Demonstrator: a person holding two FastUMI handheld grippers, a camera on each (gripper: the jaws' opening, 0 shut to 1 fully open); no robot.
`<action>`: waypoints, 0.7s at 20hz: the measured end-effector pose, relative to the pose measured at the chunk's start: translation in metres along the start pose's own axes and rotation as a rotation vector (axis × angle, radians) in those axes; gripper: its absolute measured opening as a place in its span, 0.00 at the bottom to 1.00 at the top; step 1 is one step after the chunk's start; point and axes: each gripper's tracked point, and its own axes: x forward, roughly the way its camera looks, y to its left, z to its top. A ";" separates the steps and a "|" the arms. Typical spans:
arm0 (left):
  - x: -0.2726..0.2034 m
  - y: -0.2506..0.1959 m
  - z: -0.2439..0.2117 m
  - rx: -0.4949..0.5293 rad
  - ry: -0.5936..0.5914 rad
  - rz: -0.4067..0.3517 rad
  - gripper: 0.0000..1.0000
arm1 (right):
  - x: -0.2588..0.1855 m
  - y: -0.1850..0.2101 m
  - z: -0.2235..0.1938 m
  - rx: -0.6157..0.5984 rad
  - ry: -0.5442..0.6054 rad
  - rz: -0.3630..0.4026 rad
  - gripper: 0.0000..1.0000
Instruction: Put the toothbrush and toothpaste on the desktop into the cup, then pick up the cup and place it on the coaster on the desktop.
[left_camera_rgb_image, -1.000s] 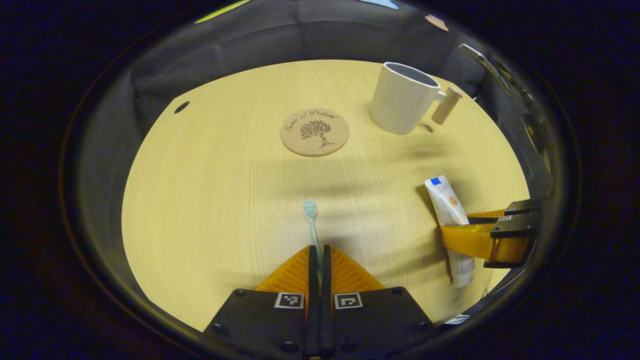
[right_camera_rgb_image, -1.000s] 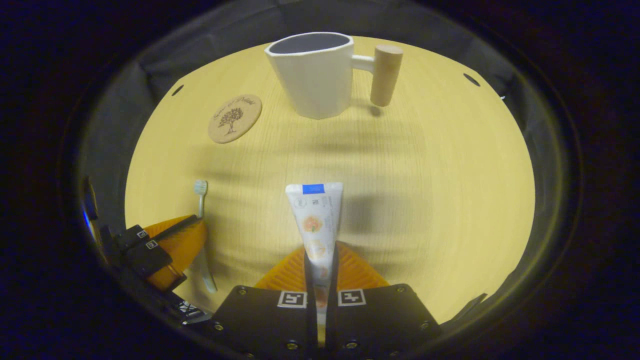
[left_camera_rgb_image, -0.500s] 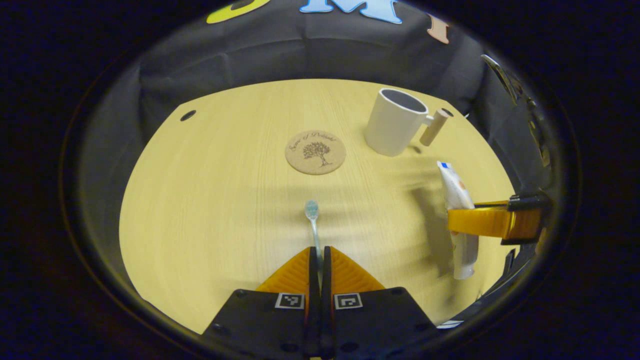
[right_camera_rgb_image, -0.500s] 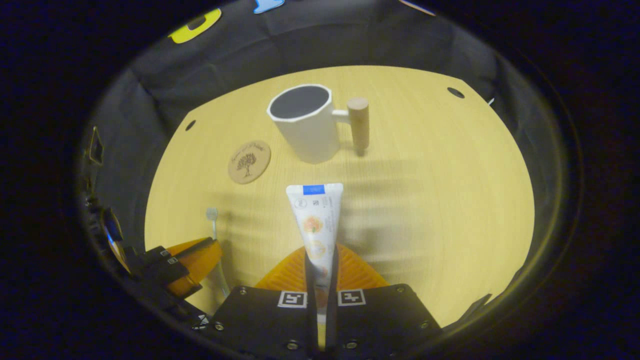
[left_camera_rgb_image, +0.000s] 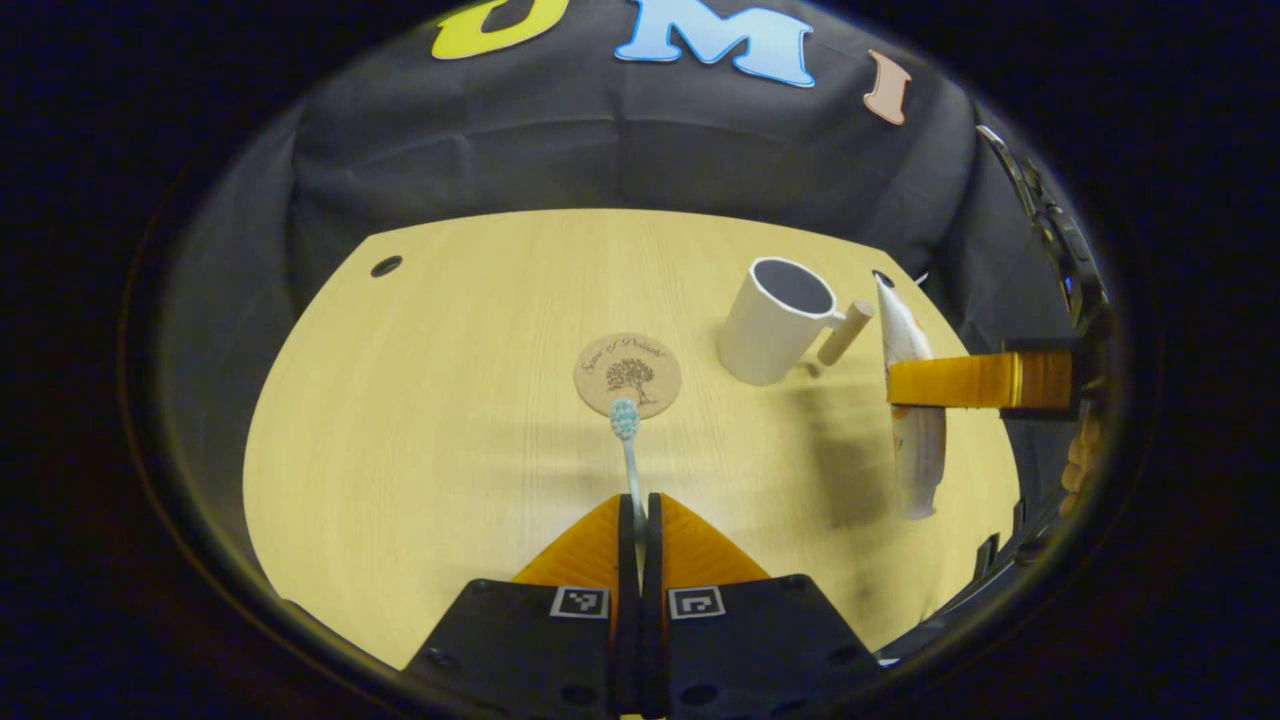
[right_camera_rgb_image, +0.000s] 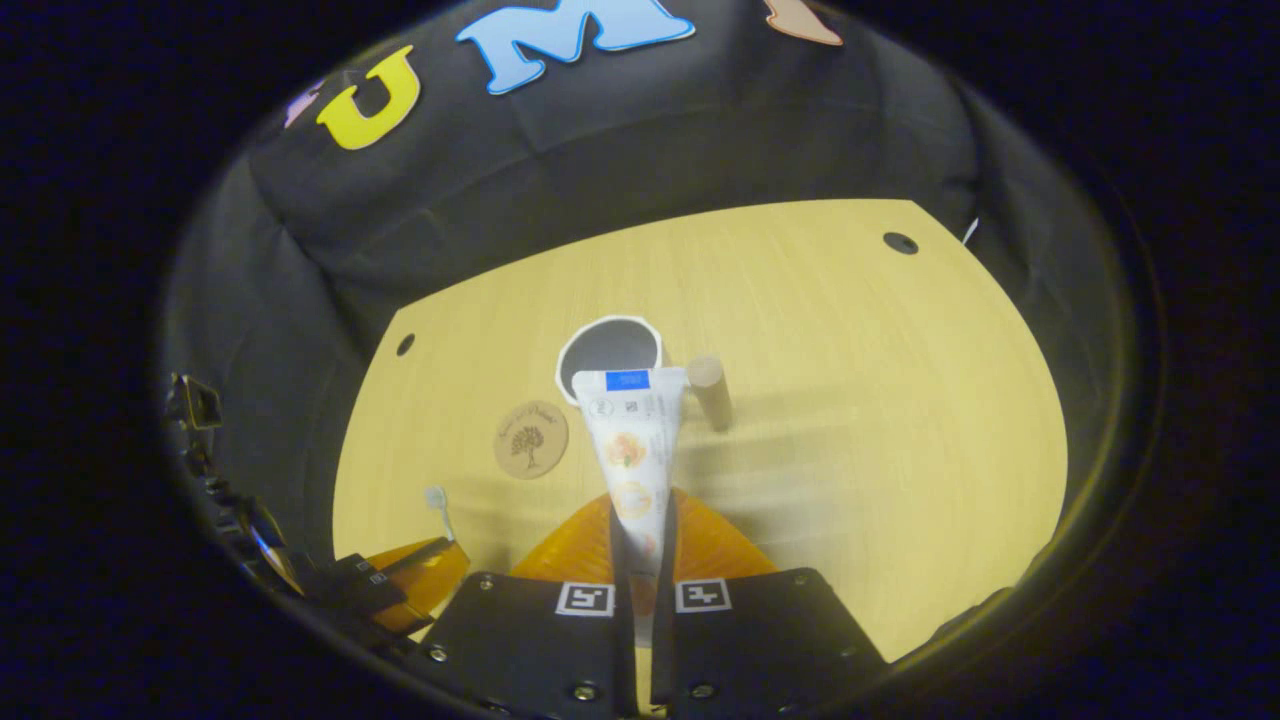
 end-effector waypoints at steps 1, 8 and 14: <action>0.000 -0.001 0.003 -0.006 -0.004 -0.003 0.07 | 0.000 0.003 0.009 0.011 -0.022 0.008 0.08; -0.002 0.002 0.011 -0.019 -0.010 0.003 0.07 | 0.013 0.021 0.065 0.107 -0.128 0.059 0.08; -0.004 0.007 -0.001 -0.033 0.010 0.005 0.07 | 0.033 0.025 0.114 0.201 -0.213 0.080 0.07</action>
